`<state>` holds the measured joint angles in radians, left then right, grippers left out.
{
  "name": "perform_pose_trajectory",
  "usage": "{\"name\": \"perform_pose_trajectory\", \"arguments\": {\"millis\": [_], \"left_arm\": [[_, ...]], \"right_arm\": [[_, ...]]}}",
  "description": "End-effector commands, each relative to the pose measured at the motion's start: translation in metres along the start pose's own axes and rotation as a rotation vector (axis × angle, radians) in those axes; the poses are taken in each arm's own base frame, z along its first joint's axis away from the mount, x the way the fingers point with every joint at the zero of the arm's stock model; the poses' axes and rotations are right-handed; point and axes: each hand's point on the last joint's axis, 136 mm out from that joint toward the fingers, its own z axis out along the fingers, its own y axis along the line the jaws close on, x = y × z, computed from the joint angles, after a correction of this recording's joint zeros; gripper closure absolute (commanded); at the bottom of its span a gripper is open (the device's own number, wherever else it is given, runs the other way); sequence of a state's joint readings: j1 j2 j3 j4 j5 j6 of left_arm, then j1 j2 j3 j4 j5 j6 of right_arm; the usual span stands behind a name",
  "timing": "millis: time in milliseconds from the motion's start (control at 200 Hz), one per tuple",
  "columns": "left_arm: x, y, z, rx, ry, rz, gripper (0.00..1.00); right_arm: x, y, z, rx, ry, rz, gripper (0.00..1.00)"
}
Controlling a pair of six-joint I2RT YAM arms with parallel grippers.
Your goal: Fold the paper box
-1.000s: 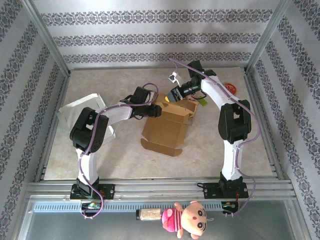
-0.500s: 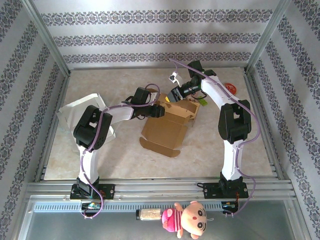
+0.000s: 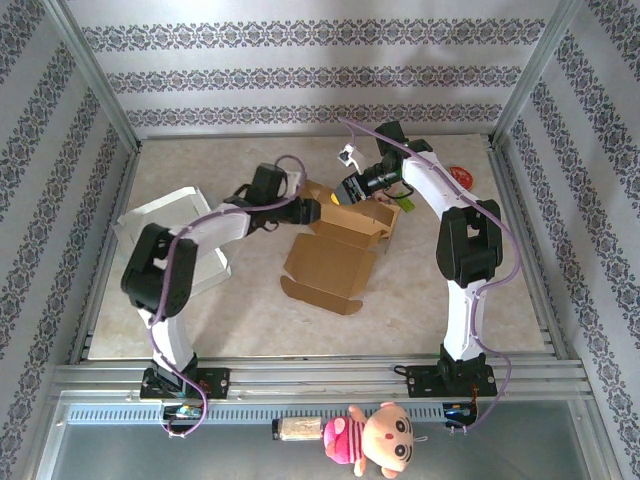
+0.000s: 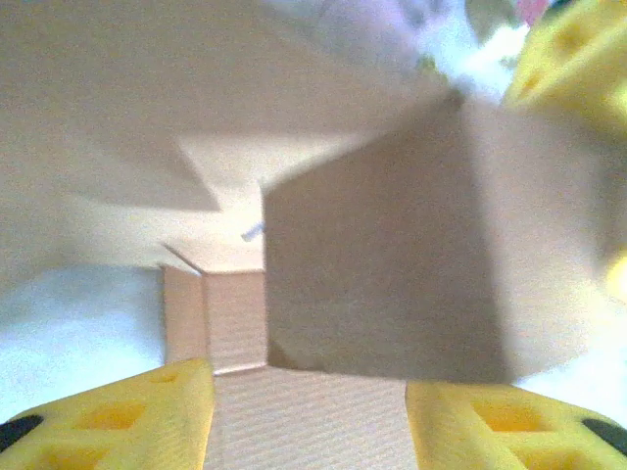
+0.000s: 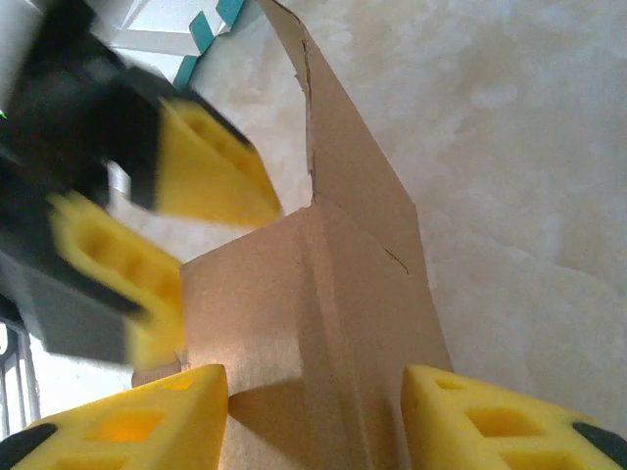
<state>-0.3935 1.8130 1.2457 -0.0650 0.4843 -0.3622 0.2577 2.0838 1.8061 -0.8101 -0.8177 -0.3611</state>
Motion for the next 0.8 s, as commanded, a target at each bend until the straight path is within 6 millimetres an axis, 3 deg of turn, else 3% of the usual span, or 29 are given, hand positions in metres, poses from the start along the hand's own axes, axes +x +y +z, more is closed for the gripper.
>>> {"name": "perform_pose_trajectory", "arguments": {"millis": [0, 105, 245, 500, 645, 795], "left_arm": [[-0.030, 0.029, -0.043, -0.128, -0.029, 0.044, 0.46], [-0.042, 0.048, -0.060, -0.211, 0.021, 0.123, 0.45], [-0.044, 0.059, -0.059, -0.248, 0.163, 0.230, 0.44], [-0.046, 0.055, -0.032, -0.140, 0.297, 0.306, 0.40], [-0.051, 0.062, -0.016, -0.135, 0.305, 0.323, 0.40], [-0.049, 0.046, 0.001, 0.007, 0.292, 0.299, 0.44]], "right_arm": [[0.002, 0.001, -0.005, 0.029, 0.011, 0.004, 0.50], [0.003, 0.000, -0.005, 0.030, 0.011, 0.005, 0.49], [0.003, 0.001, -0.005, 0.027, 0.012, 0.007, 0.50], [0.004, 0.003, -0.005, 0.028, 0.013, 0.005, 0.49], [0.004, 0.005, -0.005, 0.025, 0.015, 0.003, 0.49], [0.003, 0.006, -0.005, 0.025, 0.015, 0.002, 0.49]]}}
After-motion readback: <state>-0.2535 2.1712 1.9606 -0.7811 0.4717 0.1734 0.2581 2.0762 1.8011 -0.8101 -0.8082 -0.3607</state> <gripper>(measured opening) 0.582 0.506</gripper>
